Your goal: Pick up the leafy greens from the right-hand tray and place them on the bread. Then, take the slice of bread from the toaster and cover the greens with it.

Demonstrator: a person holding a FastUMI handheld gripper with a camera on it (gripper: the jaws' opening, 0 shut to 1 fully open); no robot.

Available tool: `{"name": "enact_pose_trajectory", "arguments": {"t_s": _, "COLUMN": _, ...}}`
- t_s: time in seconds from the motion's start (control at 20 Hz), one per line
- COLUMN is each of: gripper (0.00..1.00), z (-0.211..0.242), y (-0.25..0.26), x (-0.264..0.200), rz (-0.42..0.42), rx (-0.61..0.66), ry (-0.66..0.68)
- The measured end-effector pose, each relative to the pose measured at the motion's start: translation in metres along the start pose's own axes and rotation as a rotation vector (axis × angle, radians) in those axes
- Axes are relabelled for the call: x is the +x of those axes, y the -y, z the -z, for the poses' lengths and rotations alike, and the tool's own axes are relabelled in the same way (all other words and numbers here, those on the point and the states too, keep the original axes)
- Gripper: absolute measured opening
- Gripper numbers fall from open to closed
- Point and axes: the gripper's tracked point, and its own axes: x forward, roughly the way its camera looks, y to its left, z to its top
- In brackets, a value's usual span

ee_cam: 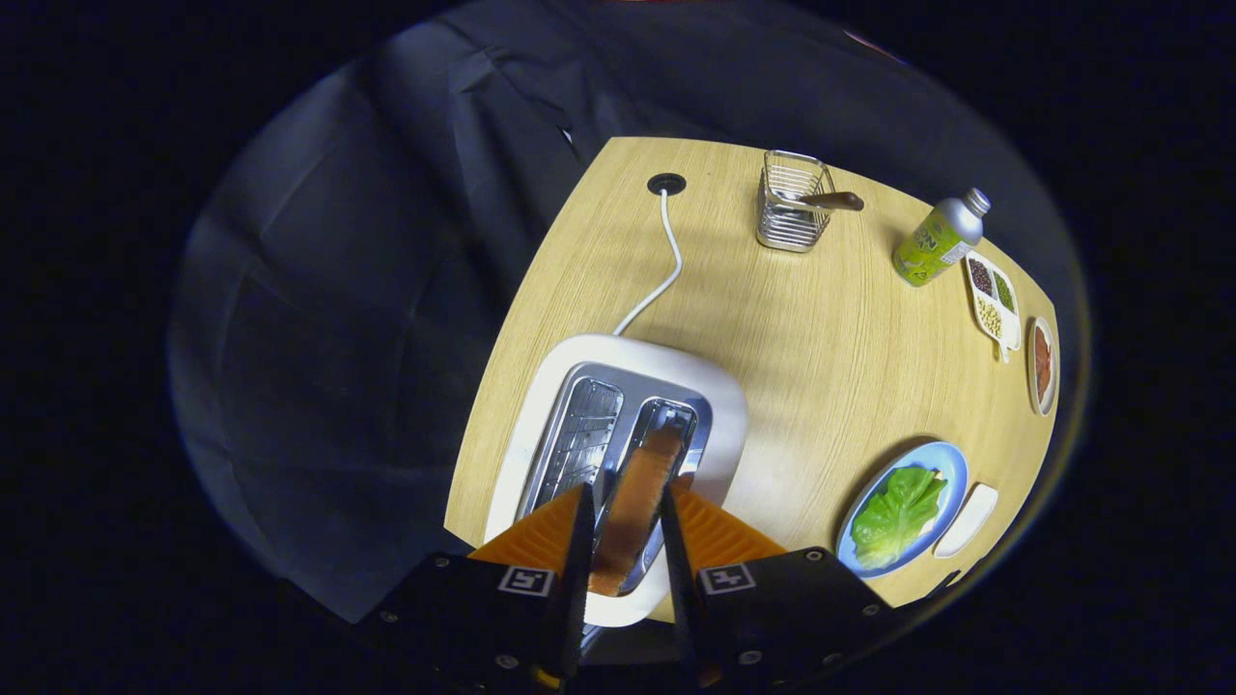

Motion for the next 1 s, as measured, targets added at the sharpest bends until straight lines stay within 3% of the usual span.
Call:
{"name": "enact_pose_trajectory", "arguments": {"t_s": 0.15, "gripper": 0.18, "z": 0.0, "y": 0.005, "x": -0.002, "rz": 0.003, "rx": 0.002, "ry": 0.012}}
{"name": "enact_pose_trajectory", "arguments": {"t_s": 0.7, "gripper": 0.16, "z": -0.004, "y": 0.016, "x": -0.078, "rz": -0.201, "rx": 0.05, "ry": 0.138}}
{"name": "enact_pose_trajectory", "arguments": {"t_s": 1.0, "gripper": 0.16, "z": -0.001, "y": 0.057, "x": -0.122, "rz": -0.279, "rx": 0.089, "ry": 0.213}}
